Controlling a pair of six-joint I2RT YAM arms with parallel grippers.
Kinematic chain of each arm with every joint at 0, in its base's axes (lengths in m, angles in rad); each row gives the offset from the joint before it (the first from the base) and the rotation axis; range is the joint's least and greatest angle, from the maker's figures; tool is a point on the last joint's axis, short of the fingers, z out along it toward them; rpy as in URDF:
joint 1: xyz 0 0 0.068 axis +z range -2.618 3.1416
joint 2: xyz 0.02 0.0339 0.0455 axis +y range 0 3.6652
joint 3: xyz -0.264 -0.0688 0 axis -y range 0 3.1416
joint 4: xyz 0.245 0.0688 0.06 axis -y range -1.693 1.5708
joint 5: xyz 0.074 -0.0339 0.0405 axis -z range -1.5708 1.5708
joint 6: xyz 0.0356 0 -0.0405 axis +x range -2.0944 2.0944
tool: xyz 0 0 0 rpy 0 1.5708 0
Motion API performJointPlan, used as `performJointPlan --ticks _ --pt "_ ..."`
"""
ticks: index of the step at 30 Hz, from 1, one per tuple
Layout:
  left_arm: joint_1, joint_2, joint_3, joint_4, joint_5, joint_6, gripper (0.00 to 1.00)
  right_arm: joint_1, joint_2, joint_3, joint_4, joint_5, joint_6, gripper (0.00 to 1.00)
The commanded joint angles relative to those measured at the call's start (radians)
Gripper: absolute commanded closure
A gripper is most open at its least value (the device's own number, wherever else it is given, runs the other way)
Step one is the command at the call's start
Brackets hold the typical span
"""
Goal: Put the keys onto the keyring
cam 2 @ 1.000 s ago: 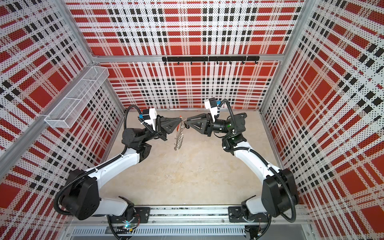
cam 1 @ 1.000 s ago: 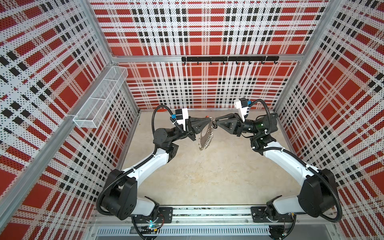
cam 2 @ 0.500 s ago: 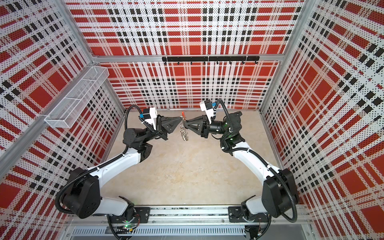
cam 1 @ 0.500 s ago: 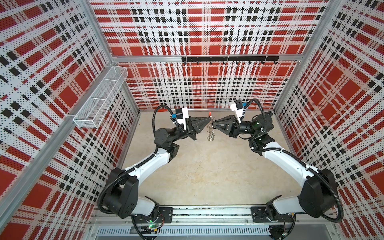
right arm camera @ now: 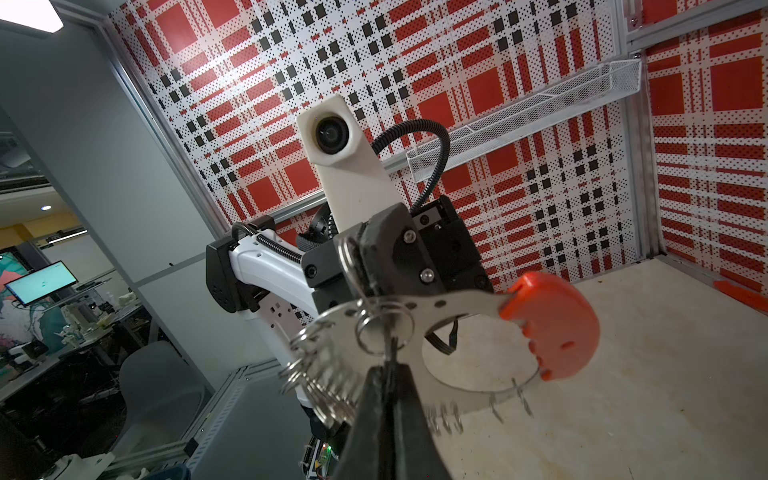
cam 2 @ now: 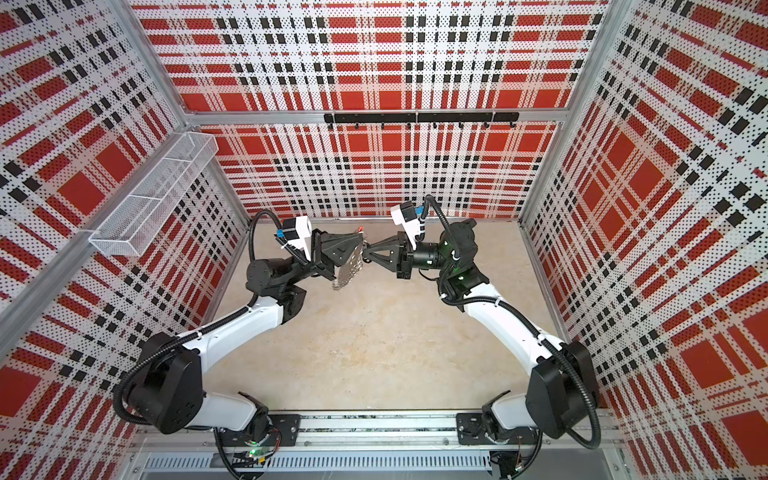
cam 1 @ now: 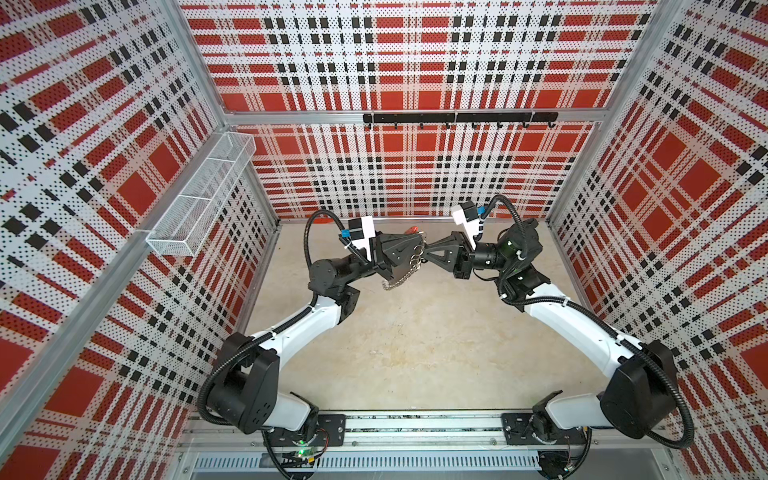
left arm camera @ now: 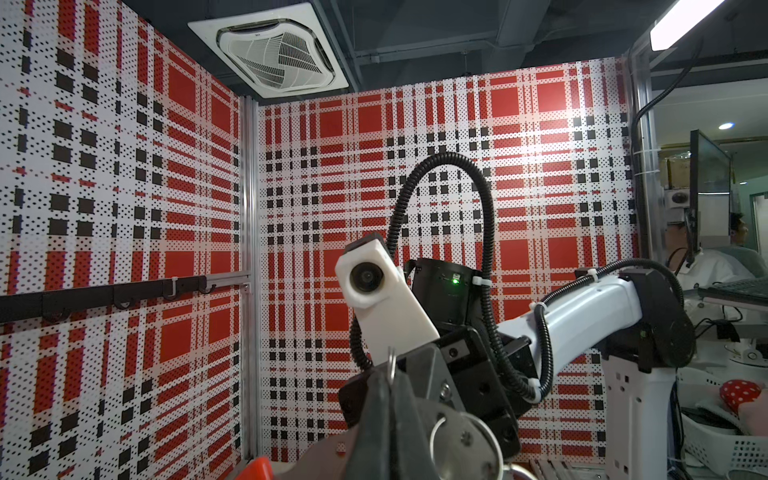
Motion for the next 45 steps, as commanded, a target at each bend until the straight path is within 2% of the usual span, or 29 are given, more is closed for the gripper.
performJointPlan --ticks 1,7,10,12,14,19,25,30,34,45 --pt "-0.016 0.009 0.007 0.074 -0.013 -0.015 1.0 0.024 0.014 0.028 -0.064 -0.023 -0.051 0.98" --pt "-0.018 0.022 0.001 0.098 -0.016 -0.032 1.0 0.031 0.009 0.054 -0.158 -0.007 -0.103 0.96" --pt "-0.018 0.026 -0.001 0.11 -0.012 -0.044 1.0 0.029 -0.021 0.064 -0.256 0.049 -0.209 0.92" --pt "-0.017 0.025 -0.005 0.117 -0.009 -0.05 1.0 0.023 -0.052 0.072 -0.347 0.117 -0.283 0.79" --pt "-0.015 0.023 -0.007 0.125 -0.007 -0.058 1.0 0.006 -0.083 0.066 -0.386 0.16 -0.309 0.7" --pt "-0.011 0.021 -0.019 0.146 0.001 -0.077 1.0 -0.066 -0.156 0.053 -0.416 0.181 -0.318 0.63" --pt "-0.013 0.03 -0.02 0.173 0.005 -0.102 1.0 -0.104 -0.191 0.073 -0.447 0.178 -0.331 0.62" --pt "-0.02 0.034 -0.025 0.188 0.005 -0.112 1.0 -0.103 -0.175 0.067 -0.325 0.148 -0.246 0.65" --pt "-0.021 0.032 -0.033 0.188 -0.006 -0.113 1.0 -0.078 -0.144 0.069 -0.218 0.119 -0.176 0.67" --pt "-0.021 0.032 -0.033 0.176 -0.028 -0.123 1.0 -0.02 -0.101 0.097 -0.202 0.123 -0.187 0.71"
